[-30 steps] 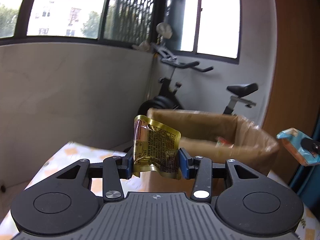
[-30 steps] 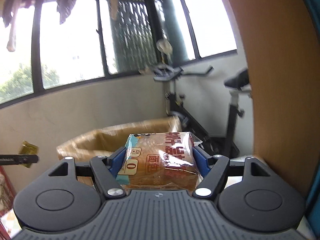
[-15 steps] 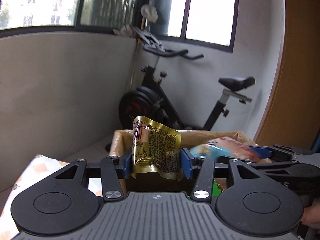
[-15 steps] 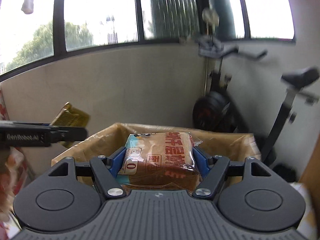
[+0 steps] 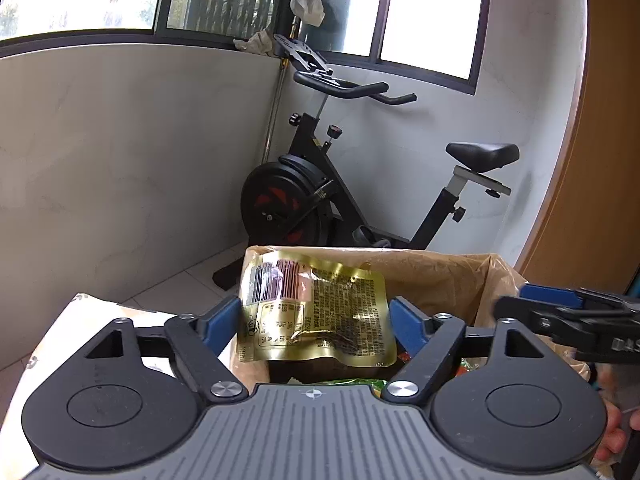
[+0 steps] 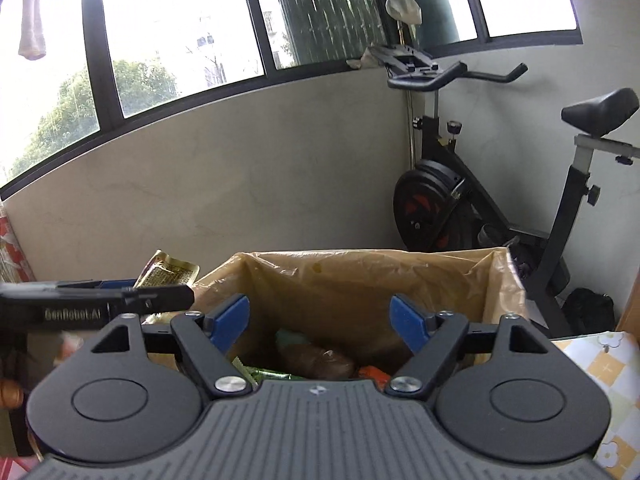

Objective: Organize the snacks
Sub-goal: 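Open both tools to release the packets into the box, then grasp the red packet with left tool while right tool grasps the cracker packet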

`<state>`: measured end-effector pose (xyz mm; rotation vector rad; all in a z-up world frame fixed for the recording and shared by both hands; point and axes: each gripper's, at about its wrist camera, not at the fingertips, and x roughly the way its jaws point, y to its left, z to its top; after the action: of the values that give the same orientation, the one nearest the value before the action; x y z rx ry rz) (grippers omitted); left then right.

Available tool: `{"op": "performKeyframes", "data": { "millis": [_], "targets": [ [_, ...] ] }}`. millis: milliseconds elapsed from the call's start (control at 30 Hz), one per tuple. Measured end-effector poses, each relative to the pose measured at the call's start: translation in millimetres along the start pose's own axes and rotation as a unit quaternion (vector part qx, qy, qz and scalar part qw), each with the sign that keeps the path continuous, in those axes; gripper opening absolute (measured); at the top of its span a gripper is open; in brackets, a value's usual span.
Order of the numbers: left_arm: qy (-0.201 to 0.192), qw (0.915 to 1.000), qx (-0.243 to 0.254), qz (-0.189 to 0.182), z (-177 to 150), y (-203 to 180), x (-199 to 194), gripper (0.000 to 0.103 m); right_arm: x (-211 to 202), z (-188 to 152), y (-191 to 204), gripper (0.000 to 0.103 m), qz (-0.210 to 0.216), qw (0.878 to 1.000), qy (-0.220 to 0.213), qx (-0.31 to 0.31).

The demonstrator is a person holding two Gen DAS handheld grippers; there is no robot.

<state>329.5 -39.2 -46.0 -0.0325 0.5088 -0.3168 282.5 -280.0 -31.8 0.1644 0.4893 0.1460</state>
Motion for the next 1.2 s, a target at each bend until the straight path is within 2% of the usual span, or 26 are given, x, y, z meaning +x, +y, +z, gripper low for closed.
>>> {"op": "performKeyframes", "data": {
  "millis": [67,233,400,533,833,1000,1200],
  "targets": [
    [-0.003,1.0000,0.009,0.000,2.9,-3.0,-2.3,0.088,-9.4,-1.2,0.9,0.081,0.002,1.000,-0.006,0.001],
    [-0.004,0.9994,0.005,-0.033,6.4,-10.4,-9.2,0.093,-25.6,-5.2,3.3,0.080,-0.003,1.000,-0.017,-0.003],
    [-0.010,0.9997,0.008,-0.022,0.7,-16.6,-17.6,0.093,-39.0,-11.5,0.6,0.080,-0.009,1.000,-0.018,0.003],
    [-0.015,0.9998,0.004,-0.011,-4.4,-2.3,-40.5,0.093,-55.5,-17.3,-1.1,0.081,-0.010,1.000,-0.026,0.000],
    [-0.014,0.9992,-0.020,0.031,-17.1,57.3,-114.1,0.093,-90.2,-35.9,-8.7,0.081,-0.003,0.999,-0.032,0.005],
    [-0.010,0.9964,-0.063,0.056,-54.1,76.8,-136.3,0.092,-93.7,-64.0,-6.1,0.081,-0.013,1.000,-0.016,-0.004],
    [0.060,0.9931,-0.084,0.055,-134.1,71.3,-124.2,0.085,-85.6,-117.7,3.1,0.081,-0.034,0.999,0.030,-0.029]
  ]
}}
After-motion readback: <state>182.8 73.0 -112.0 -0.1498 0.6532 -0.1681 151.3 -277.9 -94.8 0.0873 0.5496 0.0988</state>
